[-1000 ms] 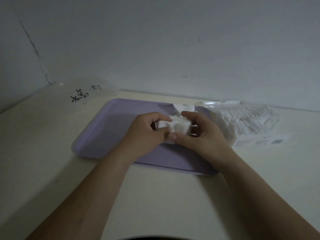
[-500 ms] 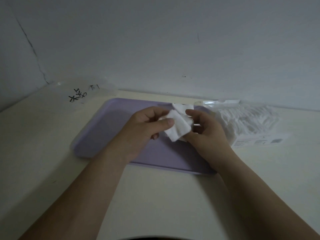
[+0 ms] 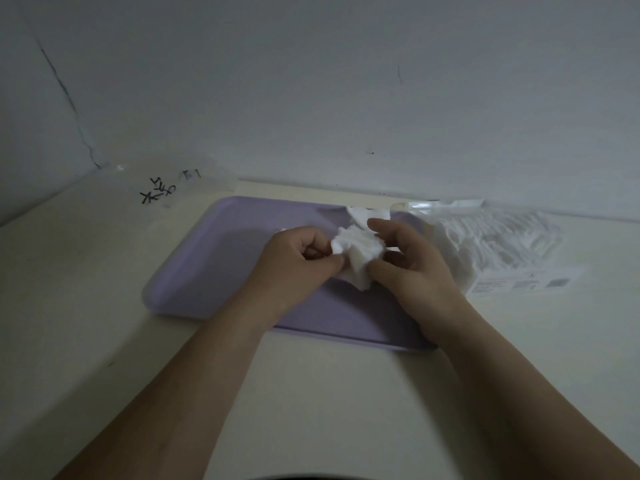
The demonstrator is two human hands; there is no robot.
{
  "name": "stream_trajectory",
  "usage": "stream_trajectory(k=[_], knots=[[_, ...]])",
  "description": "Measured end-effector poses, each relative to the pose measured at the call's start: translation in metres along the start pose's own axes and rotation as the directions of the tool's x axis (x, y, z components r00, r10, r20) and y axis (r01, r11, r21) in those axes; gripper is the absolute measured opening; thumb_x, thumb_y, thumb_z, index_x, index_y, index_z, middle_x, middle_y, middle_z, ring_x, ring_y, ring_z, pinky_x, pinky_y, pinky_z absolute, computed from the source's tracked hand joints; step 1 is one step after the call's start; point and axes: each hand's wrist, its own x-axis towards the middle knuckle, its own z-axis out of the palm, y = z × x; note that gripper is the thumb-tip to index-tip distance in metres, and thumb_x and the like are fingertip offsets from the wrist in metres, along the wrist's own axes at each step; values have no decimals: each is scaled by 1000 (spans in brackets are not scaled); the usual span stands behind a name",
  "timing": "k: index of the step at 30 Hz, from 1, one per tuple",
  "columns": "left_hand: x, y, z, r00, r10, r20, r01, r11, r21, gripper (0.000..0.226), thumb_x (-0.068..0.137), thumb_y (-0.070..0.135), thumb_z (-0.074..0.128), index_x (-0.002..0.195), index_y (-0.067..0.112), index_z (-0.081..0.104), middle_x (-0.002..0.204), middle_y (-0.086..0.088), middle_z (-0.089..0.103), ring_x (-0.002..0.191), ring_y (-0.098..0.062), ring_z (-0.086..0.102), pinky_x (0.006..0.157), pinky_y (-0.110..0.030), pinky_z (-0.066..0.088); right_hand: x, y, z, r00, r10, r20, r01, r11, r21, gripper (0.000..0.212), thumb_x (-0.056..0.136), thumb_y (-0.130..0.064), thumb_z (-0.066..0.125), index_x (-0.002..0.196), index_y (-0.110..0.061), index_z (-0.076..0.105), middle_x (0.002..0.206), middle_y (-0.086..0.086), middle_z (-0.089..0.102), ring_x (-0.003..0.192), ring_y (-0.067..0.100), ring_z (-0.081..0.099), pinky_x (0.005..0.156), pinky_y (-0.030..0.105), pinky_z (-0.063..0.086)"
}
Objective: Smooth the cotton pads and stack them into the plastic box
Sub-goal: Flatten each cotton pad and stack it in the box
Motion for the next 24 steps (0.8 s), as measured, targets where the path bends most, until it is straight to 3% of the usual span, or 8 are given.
stream_trajectory(k=[3, 5, 9, 11, 13, 16, 20, 24], knots=[[0, -4, 1, 1000, 23, 12, -23, 999, 29, 21, 78, 25, 84, 77, 10, 68, 78, -22, 70, 68, -14, 52, 66, -31, 43, -2, -2, 1, 998, 24, 60, -24, 1000, -5, 75, 75, -34, 92, 140, -33, 57, 124, -9, 70, 108, 9, 72, 91, 31, 59], [1, -4, 2, 998, 41, 53, -45, 995, 94, 11, 82, 16, 82, 79, 14, 71, 78, -14, 73, 67, -11, 57, 67, -30, 46, -4, -2, 4, 1000, 1, 6, 0, 996, -93, 72, 78, -28, 92, 140, -30, 57, 120, -12, 70, 100, 2, 71, 84, 24, 60], [14, -10, -17, 960, 180, -215, -96, 931, 351, 10, 88, 16, 70, 92, 24, 73, 88, 7, 72, 76, -12, 65, 77, -30, 56, -2, -2, 3, 995, -41, -91, 26, 988, -153, 56, 85, -16, 84, 131, -37, 59, 115, -17, 70, 92, -1, 70, 88, 25, 61], [22, -16, -30, 936, 203, -287, -12, 835, 549, 21, 90, 21, 67, 111, 21, 71, 111, -1, 66, 96, -23, 65, 88, -37, 55, -1, -2, 2, 995, -35, -88, 20, 986, -166, 57, 86, -16, 82, 133, -38, 59, 114, -20, 70, 94, -1, 70, 92, 29, 60], [29, -26, -38, 952, 115, -284, 115, 724, 680, 37, 92, 32, 66, 123, 12, 67, 124, -14, 60, 113, -36, 60, 94, -43, 53, -2, -1, 4, 998, -26, -65, 13, 981, -191, 61, 85, -17, 83, 136, -36, 58, 114, -19, 70, 98, -1, 70, 97, 32, 58], [34, -31, -42, 969, -16, -247, 202, 626, 753, 46, 91, 48, 61, 112, 8, 67, 119, -21, 58, 114, -43, 56, 95, -43, 50, -1, 0, 7, 999, -31, -34, 21, 970, -243, 65, 83, -21, 84, 140, -35, 56, 121, -13, 70, 107, 5, 69, 103, 38, 55], [35, -23, -40, 982, -113, -149, 184, 717, 672, 42, 80, 53, 62, 111, 25, 71, 121, -9, 59, 115, -36, 57, 99, -43, 51, 0, -2, 4, 999, -11, -35, 2, 970, -242, 65, 83, -21, 84, 141, -32, 57, 119, -17, 69, 108, 0, 67, 104, 29, 53], [31, -23, -40, 987, -112, -119, 152, 897, 415, 20, 74, 34, 74, 90, 25, 67, 94, 6, 72, 90, -21, 70, 81, -40, 59, -1, -2, 4, 999, -18, -51, 4, 967, -254, 61, 85, -22, 83, 140, -32, 58, 116, -24, 67, 107, -10, 64, 96, 14, 50]])
